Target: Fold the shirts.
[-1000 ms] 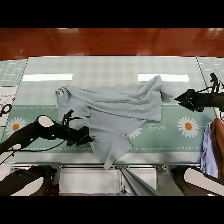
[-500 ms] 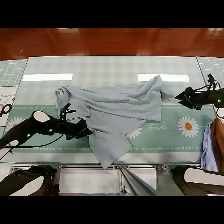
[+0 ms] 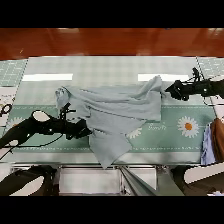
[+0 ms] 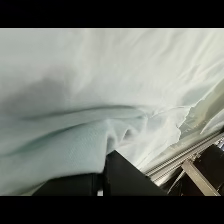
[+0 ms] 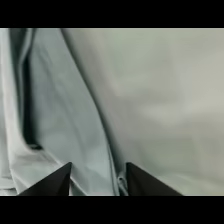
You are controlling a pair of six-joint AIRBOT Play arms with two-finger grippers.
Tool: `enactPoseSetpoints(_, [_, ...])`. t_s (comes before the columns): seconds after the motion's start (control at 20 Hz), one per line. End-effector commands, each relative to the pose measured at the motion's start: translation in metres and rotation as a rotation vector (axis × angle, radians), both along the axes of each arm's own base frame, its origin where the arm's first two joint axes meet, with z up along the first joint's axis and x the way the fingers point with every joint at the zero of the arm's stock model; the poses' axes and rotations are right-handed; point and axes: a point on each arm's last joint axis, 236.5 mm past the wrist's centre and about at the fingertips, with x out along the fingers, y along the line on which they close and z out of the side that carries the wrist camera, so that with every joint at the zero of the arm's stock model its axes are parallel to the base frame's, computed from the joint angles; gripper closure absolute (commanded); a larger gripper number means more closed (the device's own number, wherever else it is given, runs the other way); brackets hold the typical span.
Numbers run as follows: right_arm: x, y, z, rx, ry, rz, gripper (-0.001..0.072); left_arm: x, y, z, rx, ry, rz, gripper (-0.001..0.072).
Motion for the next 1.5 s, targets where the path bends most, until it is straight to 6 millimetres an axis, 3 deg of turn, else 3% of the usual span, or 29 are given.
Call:
enactPoseSetpoints(0.0, [0.013,0.016,-0.009,-0.015,-0.001,0.042,0.0354,0.001,0.0,0.0,0.0,-0.002,0.001,0.0687])
enactPoseSetpoints(0.1, [0.01,0.02,-0.007,-0.006,-0.004,0.063,0.0678,0.001,0.0,0.0,0.0,-0.002,0.001,0.0687])
enactPoseSetpoints(0.3, [0.006,0.015,0.013,0.0,-0.025,0.078,0.0681,0.002,0.0,0.002,-0.001,-0.01,-0.003,0.0687])
enactPoseSetpoints(0.4, [0.011,0.006,0.04,-0.023,-0.083,0.061,0.0682,0.015,-0.002,0.012,-0.011,-0.063,-0.022,0.0687])
enactPoseSetpoints(0.5, [0.016,-0.004,0.078,-0.043,-0.153,0.053,0.0682,0.042,-0.001,0.038,-0.037,-0.147,-0.023,0.0687])
enactPoseSetpoints(0.55, [0.019,-0.01,0.103,-0.055,-0.197,0.057,0.0682,0.059,0.003,0.058,-0.051,-0.198,-0.011,0.0687])
enactPoseSetpoints(0.65, [0.027,-0.02,0.161,-0.091,-0.3,0.049,0.0682,0.097,0.017,0.116,-0.076,-0.351,0.025,0.0687])
enactPoseSetpoints(0.75, [0.031,-0.031,0.223,-0.136,-0.412,0.032,0.0682,0.129,0.043,0.192,-0.073,-0.561,0.078,0.0687])
enactPoseSetpoints(0.85, [0.027,-0.039,0.281,-0.178,-0.513,0.003,0.0682,0.147,0.084,0.28,-0.028,-0.799,0.176,0.0688])
enactPoseSetpoints(0.95, [0.016,-0.044,0.333,-0.22,-0.606,-0.025,0.0682,0.145,0.123,0.353,0.043,-0.993,0.273,0.0687])
enactPoseSetpoints(1.05, [-0.003,-0.045,0.379,-0.263,-0.689,-0.046,0.0681,0.13,0.156,0.416,0.135,-1.157,0.356,0.0688])
enactPoseSetpoints(1.2, [-0.044,-0.045,0.434,-0.329,-0.794,-0.098,0.0682,0.104,0.187,0.475,0.268,-1.297,0.43,0.0688])
enactPoseSetpoints(1.3, [-0.079,-0.031,0.468,-0.38,-0.871,-0.091,0.0681,0.089,0.189,0.504,0.318,-1.374,0.446,0.0688])
enactPoseSetpoints(1.45, [-0.137,-0.009,0.516,-0.515,-1.004,-0.105,0.0682,0.066,0.172,0.538,0.357,-1.48,0.416,0.0688])
